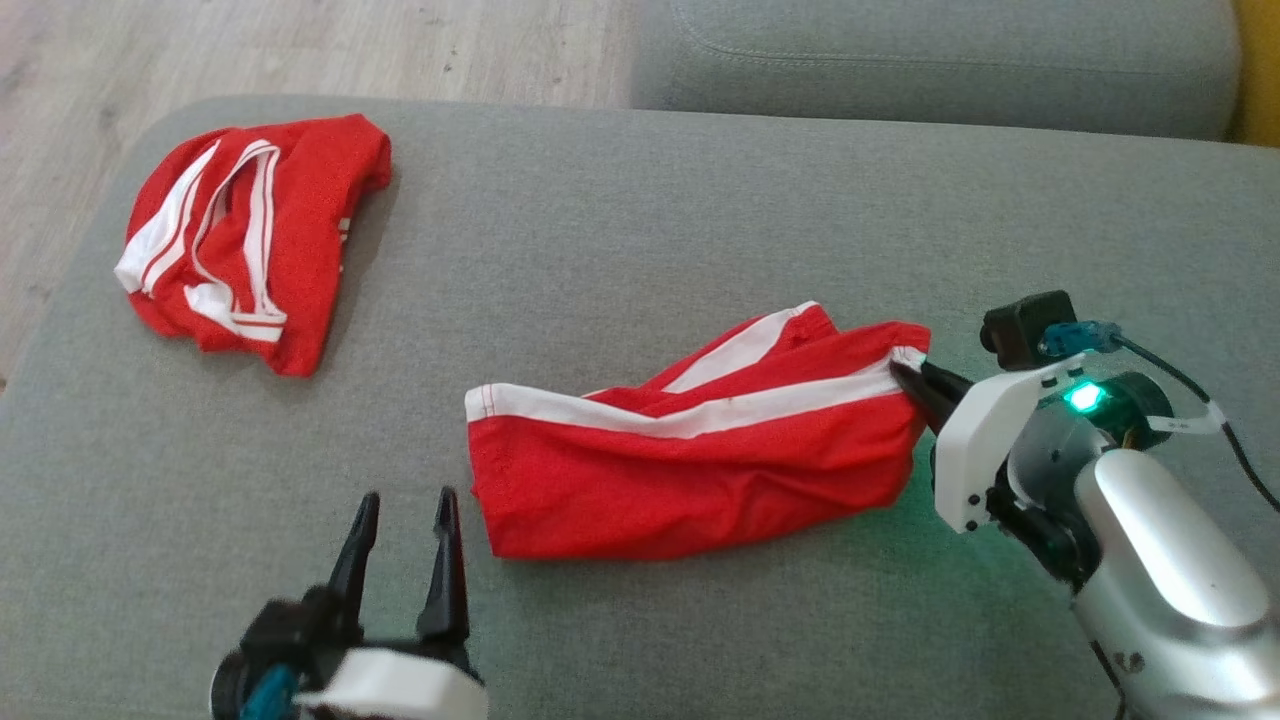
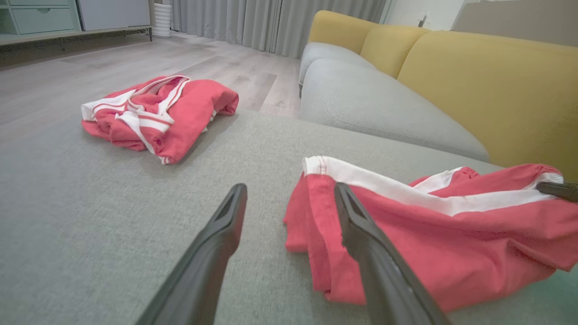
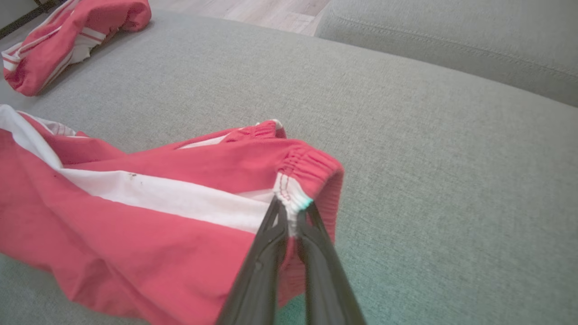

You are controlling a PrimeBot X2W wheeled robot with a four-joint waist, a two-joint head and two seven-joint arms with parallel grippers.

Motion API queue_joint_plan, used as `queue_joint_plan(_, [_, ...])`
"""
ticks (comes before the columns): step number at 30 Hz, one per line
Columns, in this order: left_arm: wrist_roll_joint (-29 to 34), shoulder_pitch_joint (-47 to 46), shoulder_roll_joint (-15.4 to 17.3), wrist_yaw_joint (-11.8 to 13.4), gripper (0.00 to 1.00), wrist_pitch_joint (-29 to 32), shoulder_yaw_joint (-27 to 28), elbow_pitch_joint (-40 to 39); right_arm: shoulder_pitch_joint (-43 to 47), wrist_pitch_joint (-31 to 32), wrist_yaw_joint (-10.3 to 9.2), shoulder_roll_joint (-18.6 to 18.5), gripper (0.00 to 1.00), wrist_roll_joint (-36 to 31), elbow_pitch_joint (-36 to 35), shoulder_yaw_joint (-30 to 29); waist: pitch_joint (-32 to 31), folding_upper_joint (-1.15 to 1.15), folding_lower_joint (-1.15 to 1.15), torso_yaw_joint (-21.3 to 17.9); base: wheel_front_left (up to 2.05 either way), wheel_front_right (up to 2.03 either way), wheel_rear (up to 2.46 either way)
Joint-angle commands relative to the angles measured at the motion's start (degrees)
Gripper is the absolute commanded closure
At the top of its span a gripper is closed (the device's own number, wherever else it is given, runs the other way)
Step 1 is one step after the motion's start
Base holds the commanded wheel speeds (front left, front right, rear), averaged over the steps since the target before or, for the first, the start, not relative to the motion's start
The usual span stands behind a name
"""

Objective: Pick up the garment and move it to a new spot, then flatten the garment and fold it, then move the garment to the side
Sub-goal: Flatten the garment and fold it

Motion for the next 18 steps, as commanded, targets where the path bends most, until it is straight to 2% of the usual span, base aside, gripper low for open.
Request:
queue_joint_plan(1, [0.6, -3.9, 0.6, 0.1, 0.0, 0.2, 1.4, -2.3, -2.0, -0.9, -0.04, -0.7, 1.0, -0.3, -2.4, 0.6, 0.0, 0.0, 0.0, -0.2, 0.0, 0.0, 0.0])
queue_joint_plan(5, [0.2, -7.9, 0.0, -0.4, 0.0, 3.6, 0.4, -2.6, -0.9, -1.9, -0.04, -1.5, 1.0, -0.7, -4.4, 1.2, 0.1, 0.0, 0.0, -0.9, 0.0, 0.0, 0.0])
queue_joint_plan(8, [-1.7, -11.4, -1.0, -0.1, 0.0, 9.5, 0.0, -0.5, 0.2, -2.3, -0.04, -1.9, 1.0, -1.2, -6.0, 1.7, 0.4, 0.0, 0.0, -1.4, 0.0, 0.0, 0.0])
queue_joint_plan(13, [-3.9, -17.1, -1.0, 2.3, 0.0, 20.8, 0.5, 4.6, 1.2, -2.2, -0.04, -1.8, 1.0, -2.1, -7.6, 2.4, 1.2, 0.0, 0.0, -2.6, 0.0, 0.0, 0.0])
queue_joint_plan(18, [-4.7, -20.5, -0.6, 4.1, 0.0, 26.4, 1.0, 6.4, 1.4, -2.4, -0.04, -1.3, 1.0, -2.5, -8.2, 2.5, 2.1, 0.0, 0.0, -3.1, 0.0, 0.0, 0.0])
